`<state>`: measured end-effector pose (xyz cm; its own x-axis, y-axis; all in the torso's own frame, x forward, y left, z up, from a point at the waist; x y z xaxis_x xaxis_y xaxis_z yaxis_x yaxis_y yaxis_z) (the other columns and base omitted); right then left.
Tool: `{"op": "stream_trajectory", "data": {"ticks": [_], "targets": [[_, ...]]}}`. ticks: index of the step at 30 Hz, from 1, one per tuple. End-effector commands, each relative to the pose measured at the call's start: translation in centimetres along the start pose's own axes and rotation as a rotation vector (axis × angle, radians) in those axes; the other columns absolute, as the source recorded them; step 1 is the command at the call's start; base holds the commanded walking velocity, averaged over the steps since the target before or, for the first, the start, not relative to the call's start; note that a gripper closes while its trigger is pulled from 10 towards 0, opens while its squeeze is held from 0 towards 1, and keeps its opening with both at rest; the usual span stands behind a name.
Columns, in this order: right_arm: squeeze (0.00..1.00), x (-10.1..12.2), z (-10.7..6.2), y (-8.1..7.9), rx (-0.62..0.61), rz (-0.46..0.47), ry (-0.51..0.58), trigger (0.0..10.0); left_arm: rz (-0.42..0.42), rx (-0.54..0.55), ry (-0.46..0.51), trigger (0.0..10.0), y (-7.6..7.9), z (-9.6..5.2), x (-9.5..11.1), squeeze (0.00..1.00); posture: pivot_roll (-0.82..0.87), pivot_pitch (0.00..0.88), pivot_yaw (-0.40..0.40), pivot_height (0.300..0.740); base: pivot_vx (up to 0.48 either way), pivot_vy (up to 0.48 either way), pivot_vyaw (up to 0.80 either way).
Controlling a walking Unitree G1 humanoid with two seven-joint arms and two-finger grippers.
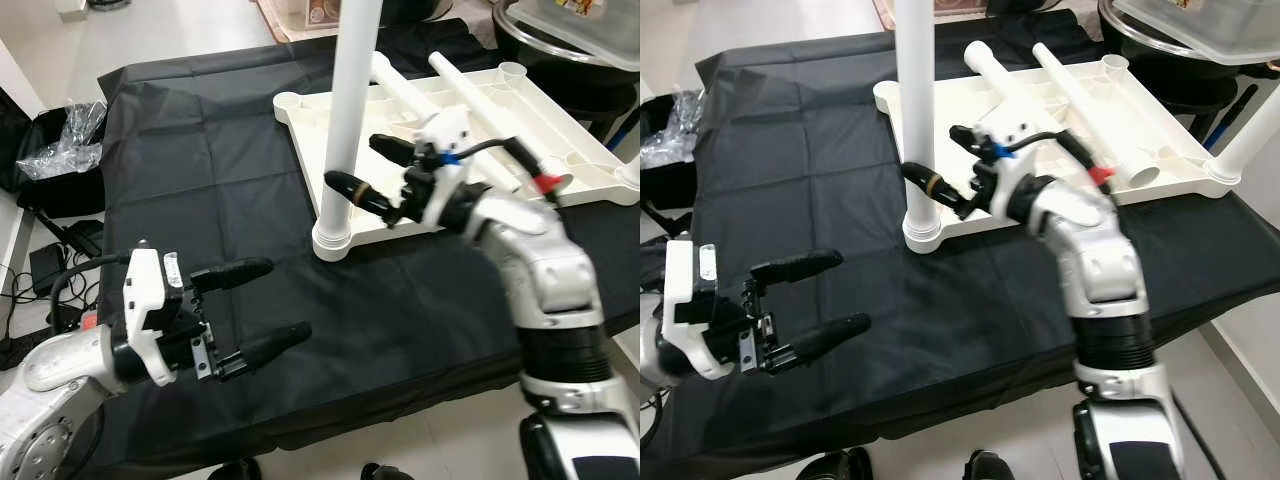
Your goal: Building children table
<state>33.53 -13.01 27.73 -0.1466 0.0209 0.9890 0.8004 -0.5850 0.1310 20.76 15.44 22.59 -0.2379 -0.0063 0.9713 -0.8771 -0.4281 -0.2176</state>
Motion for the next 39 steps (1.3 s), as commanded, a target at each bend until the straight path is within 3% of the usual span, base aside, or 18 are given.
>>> {"op": "stream_trajectory", "data": {"ticks": [1,5,9,11,13,19,20,24,33,34,35,37,38,39], "targets": [[0.0,0.2,0.2,-0.1,0.072,0.02,0.002,10.0,0.006,-0.015,-0.001,10.0,0.4,-0.1,0.5,0.0,0.02,0.26,-0.024,0.74,0.0,0.0,0.0],[0.0,0.3,0.1,0.2,0.11,0.037,0.001,10.0,0.006,-0.014,0.0,10.0,0.6,-0.2,0.6,0.0,0.02,0.262,-0.025,0.74,0.0,0.0,0.0],[0.0,0.8,1.7,2.9,0.104,0.024,-0.012,10.0,0.015,-0.017,0.0,10.0,0.7,-0.3,1.3,0.0,0.04,0.285,-0.022,0.74,0.0,0.0,0.0],[0.0,0.8,1.7,2.9,0.104,0.024,-0.012,10.0,0.015,-0.017,0.0,10.0,0.7,-0.3,1.3,0.0,0.04,0.285,-0.022,0.74,0.0,0.0,0.0],[0.0,0.6,3.1,3.1,0.128,-0.001,-0.033,10.0,0.018,-0.021,0.002,10.0,0.9,-0.2,1.6,0.0,0.05,0.294,-0.023,0.74,0.0,0.0,0.0],[0.0,0.4,3.6,2.9,0.146,-0.01,-0.046,10.0,0.021,-0.022,0.001,10.0,1.0,-0.3,1.8,0.0,0.05,0.301,-0.021,0.74,0.0,0.0,0.0],[0.0,0.0,3.7,2.6,0.177,-0.01,-0.058,0.0,0.023,-0.022,-0.001,10.0,1.0,-0.3,1.9,0.0,0.05,0.301,-0.024,0.74,0.0,0.0,0.0],[0.0,-0.1,3.5,2.6,0.204,-0.012,-0.066,0.0,0.025,-0.02,-0.003,10.0,0.9,-0.3,2.1,0.0,0.05,0.305,-0.023,0.74,0.0,0.0,0.0],[0.0,-0.1,3.3,3.7,0.139,-0.064,-0.073,0.0,0.021,-0.019,-0.005,10.0,0.9,-0.2,2.1,0.0,0.04,0.298,-0.025,0.74,0.0,0.0,0.0],[0.0,-0.5,3.7,3.5,0.031,-0.074,-0.066,0.0,0.021,-0.018,-0.003,10.0,0.8,-0.1,2.0,0.0,0.02,0.281,-0.025,0.74,0.0,0.0,0.0],[0.0,-0.5,3.7,3.5,0.031,-0.074,-0.066,0.0,0.021,-0.018,-0.003,10.0,0.8,-0.1,2.0,0.0,0.02,0.281,-0.025,0.74,0.0,0.0,0.0],[0.0,-3.9,4.7,-0.7,-0.307,-0.04,-0.077,0.0,0.021,-0.019,0.009,10.0,0.6,0.2,1.8,0.0,0.0,0.264,-0.023,0.74,0.0,0.0,0.0],[0.0,-3.9,4.7,-0.7,-0.307,-0.04,-0.077,0.0,0.021,-0.019,0.009,10.0,0.6,0.2,1.8,0.0,0.0,0.264,-0.023,0.74,0.0,0.0,0.0],[0.0,-4.9,4.5,-2.8,-0.433,0.011,-0.065,0.0,0.02,-0.021,0.013,10.0,0.5,0.3,1.7,0.0,-0.01,0.263,-0.023,0.74,0.0,0.0,0.0]]}}
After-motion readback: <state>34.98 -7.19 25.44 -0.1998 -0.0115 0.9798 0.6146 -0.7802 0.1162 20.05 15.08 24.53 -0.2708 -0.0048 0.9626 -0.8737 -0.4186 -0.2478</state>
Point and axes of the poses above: a point about 5 cm out from each wrist's last joint towards the gripper, its own z axis pointing out of the wrist towards the gripper, its own x axis along the axis of the wrist's last joint, y = z × x, the point moved 1 cm from there along z, pointing out of the wrist towards the gripper, and after that the axes turned 5 degrees about z, right-handed, at the moved point
